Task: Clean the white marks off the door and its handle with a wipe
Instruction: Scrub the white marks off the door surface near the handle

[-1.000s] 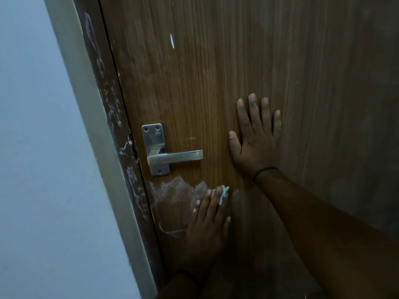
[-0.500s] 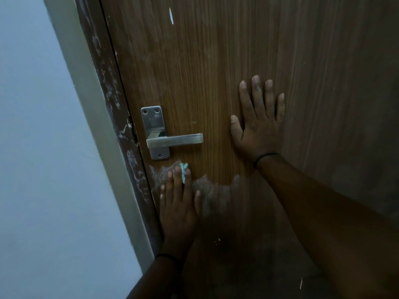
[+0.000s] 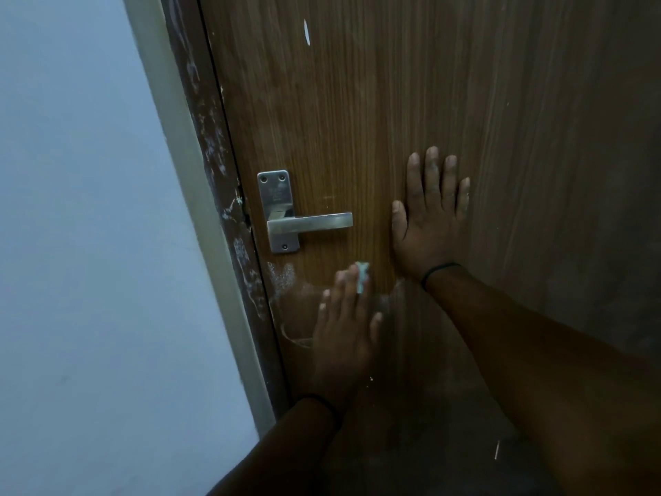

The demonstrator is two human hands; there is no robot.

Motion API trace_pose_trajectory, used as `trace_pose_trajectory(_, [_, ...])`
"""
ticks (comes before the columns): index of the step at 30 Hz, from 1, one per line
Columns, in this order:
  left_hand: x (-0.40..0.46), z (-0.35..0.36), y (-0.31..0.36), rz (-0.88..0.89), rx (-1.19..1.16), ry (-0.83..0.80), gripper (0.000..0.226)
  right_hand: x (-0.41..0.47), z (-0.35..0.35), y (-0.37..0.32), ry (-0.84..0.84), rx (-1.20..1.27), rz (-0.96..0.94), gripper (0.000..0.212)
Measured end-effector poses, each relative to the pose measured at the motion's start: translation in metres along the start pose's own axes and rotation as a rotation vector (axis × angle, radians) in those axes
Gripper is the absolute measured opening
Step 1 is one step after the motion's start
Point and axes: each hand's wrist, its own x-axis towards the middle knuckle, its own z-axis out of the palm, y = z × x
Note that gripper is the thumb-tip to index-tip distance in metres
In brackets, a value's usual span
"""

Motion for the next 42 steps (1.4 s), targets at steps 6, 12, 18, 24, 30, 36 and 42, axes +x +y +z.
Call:
trace_pose_trajectory(6, [0.012, 0.012, 0.034, 0.109, -0.005, -0.088, 0.061, -0.002, -0.005, 0.008, -0.042, -0.018, -0.059, 0.066])
trace_pose_trajectory(12, [-0.004, 0.015, -0.007, 0.133, 0.073, -0.103, 0.061, 0.001, 0.001, 0.033, -0.016, -0.064, -0.179, 0.065])
trace_pose_trajectory(18, [0.006, 0.024, 0.022, 0.173, 0.052, -0.084, 0.062, 0.002, 0.006, 0.034, 0.065, -0.095, -0.197, 0.061])
trace_pose_trajectory(24, [0.013, 0.029, 0.041, 0.218, 0.071, -0.100, 0.058, 0.002, 0.003, 0.034, 0.055, -0.116, -0.199, 0.061])
trace_pose_trajectory(30, [-0.020, 0.016, -0.010, 0.100, 0.146, -0.043, 0.058, 0.000, 0.004, 0.035, 0.073, -0.100, -0.192, 0.061])
trace_pose_trajectory(36, [0.001, 0.000, -0.017, 0.078, 0.119, 0.007, 0.061, -0.003, 0.004, 0.029, 0.043, -0.038, -0.157, 0.061])
trace_pose_trajectory(42, [-0.033, 0.011, -0.040, 0.042, 0.143, -0.015, 0.057, -0.037, 0.019, 0.000, 0.026, 0.022, -0.004, 0.066])
